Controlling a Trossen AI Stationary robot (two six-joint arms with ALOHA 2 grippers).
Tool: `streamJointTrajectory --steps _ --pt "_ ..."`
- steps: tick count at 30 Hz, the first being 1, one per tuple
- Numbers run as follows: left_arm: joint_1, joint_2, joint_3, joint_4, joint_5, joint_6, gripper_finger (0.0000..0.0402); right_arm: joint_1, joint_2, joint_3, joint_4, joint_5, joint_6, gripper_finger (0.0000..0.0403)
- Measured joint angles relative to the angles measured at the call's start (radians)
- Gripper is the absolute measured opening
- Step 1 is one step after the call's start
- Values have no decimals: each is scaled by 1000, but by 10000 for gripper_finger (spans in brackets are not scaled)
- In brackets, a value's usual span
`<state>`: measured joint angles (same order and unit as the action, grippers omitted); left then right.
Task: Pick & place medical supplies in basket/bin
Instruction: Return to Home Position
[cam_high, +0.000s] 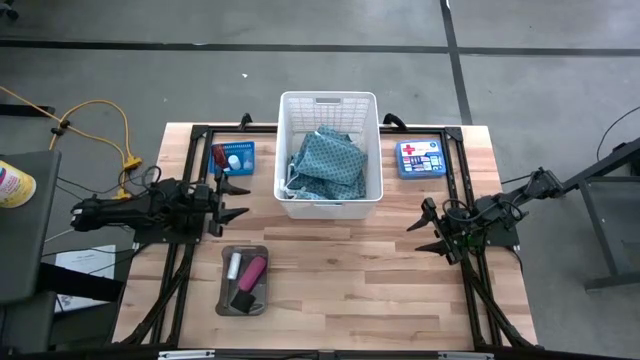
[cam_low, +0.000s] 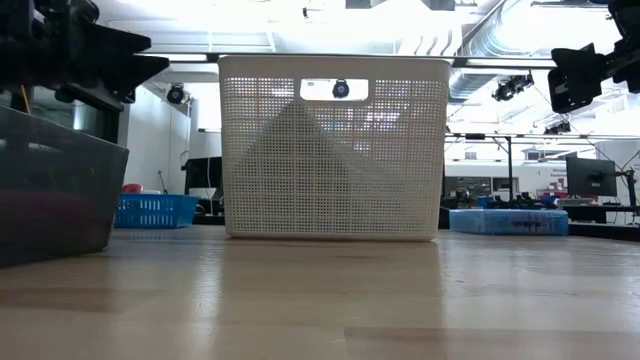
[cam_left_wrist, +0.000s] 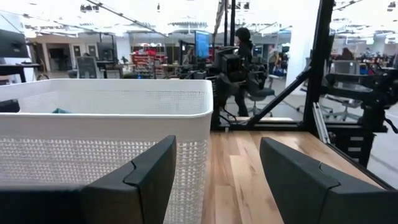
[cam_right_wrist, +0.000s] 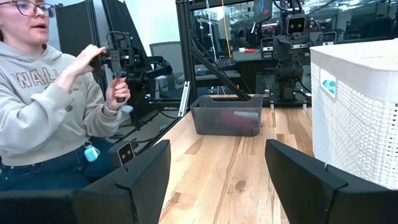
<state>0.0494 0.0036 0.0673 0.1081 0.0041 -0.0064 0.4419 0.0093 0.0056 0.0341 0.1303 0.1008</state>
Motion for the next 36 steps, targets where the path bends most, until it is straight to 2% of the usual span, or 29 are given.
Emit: streamJointTrajectory --steps 10,20,36 --pt "0 0 -32 24 -22 -37 224 0 0 0 0 0 0 249" --pt "0 0 -34 -103 -24 -88 224 0 0 0 0 0 0 249" --pt "0 0 -35 -151 -20 -107 224 0 0 0 0 0 0 249"
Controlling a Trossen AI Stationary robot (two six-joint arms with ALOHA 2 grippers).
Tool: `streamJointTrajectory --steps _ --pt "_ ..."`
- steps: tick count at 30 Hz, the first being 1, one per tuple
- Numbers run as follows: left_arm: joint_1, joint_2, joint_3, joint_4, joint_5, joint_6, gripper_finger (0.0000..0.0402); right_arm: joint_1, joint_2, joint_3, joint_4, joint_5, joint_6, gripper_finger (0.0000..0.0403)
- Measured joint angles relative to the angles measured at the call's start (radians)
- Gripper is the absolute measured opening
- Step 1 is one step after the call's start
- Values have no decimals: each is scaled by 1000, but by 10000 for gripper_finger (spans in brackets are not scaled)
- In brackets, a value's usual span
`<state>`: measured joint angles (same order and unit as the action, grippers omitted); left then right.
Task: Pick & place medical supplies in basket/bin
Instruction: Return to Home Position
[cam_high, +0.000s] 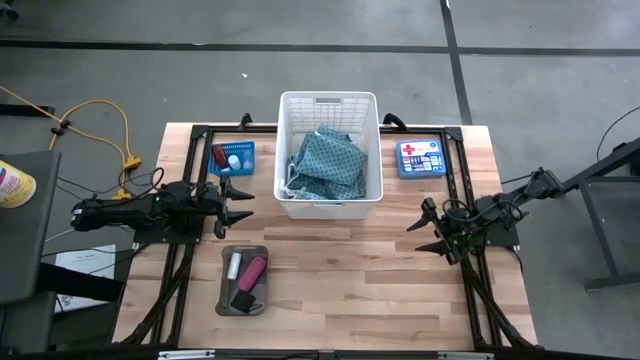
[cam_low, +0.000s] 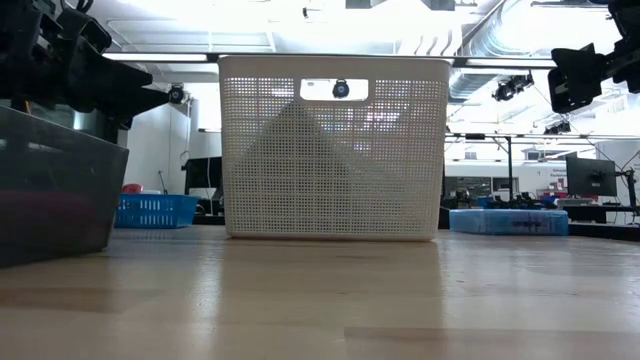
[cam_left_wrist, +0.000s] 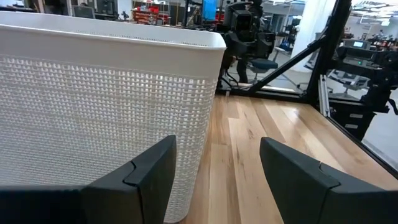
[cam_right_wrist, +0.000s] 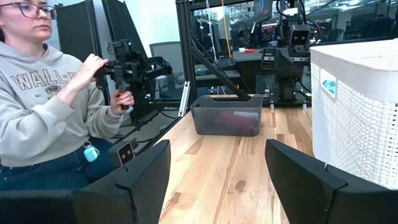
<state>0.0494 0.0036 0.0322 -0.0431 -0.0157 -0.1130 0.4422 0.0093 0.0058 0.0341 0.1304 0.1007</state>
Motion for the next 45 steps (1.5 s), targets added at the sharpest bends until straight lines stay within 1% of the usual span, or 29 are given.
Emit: streamJointTrajectory --steps 11,15,22,45 --pt "0 0 -1 2 -3 -12 224 0 0 0 0 0 0 249" --pt "0 1 -3 27 -10 -11 224 0 0 0 0 0 0 249" --pt "0 1 -4 52 -12 45 224 0 0 0 0 0 0 249" --pt "0 1 -3 69 -4 37 224 0 0 0 0 0 0 249"
